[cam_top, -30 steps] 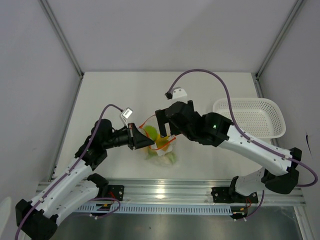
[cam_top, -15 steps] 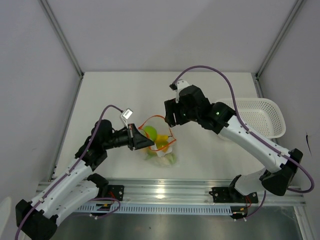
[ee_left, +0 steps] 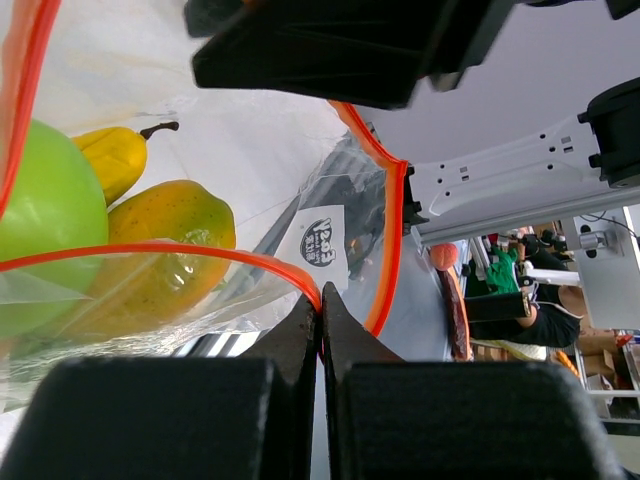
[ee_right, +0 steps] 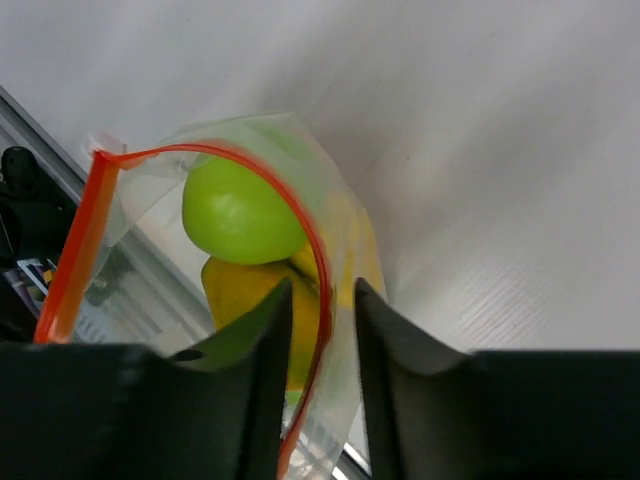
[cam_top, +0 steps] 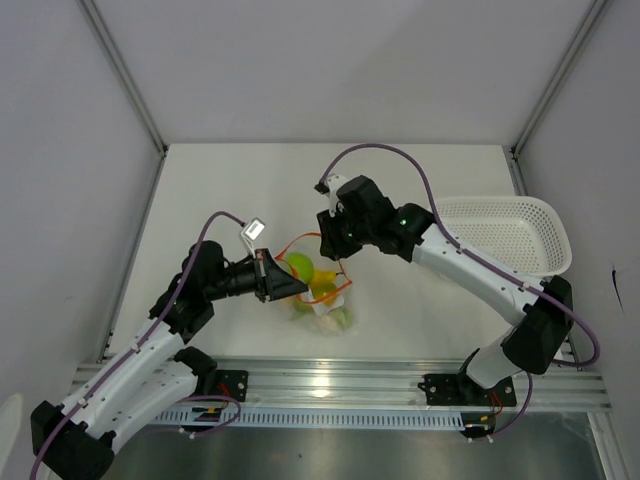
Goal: Place the food in the zip-top bag and seal the zipper
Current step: Adjust the zipper food storage bag at the center of the board.
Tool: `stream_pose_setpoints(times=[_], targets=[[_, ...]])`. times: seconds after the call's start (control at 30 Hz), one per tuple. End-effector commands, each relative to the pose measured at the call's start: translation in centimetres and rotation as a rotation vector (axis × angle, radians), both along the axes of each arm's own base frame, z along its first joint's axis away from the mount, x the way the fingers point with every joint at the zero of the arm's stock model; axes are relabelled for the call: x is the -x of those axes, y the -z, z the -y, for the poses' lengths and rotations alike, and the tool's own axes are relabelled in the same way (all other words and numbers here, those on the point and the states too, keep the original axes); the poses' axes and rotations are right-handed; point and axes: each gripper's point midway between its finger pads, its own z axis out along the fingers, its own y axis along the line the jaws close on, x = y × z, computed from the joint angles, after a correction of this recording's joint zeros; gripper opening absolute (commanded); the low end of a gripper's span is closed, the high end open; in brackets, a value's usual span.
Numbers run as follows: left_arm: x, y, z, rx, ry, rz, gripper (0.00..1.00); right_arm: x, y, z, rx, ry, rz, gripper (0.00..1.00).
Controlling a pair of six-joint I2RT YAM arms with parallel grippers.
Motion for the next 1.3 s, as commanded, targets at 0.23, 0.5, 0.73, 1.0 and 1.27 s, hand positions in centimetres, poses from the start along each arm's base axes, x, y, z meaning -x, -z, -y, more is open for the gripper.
stream_pose_setpoints(times=[0.23, 0.5, 0.73, 1.0, 1.27], targets=[[-2.2, -0.4, -2.7, -0.194, -0.149, 0.166, 0.01, 1.3, 0.0, 0.0, -0.064, -0.027, -0.032, 0.0], [-3.4, -3.8, -1.5, -0.205, -0.083, 0.224, 0.01, 6.5, -3.7, 1.5, -0.179, -0.009, -0.029, 0.0], [-2.2, -5.2, 2.0, -0.092, 0.152, 0.233, 0.01, 11.6, -5.7, -0.4, -0.332, 0.106, -0.119, 0.0], [0.5, -1.5, 2.8, -0.066, 0.243, 0.196, 0.01, 12.4, -0.3, -3.6, -0.242, 0.286, -0.136, 0.0], [1.5, 3.1, 1.0, -0.173, 0.211, 0.162, 0.01, 12.4, 1.1, -4.7, -0.251, 0.272, -0.13, 0.37]])
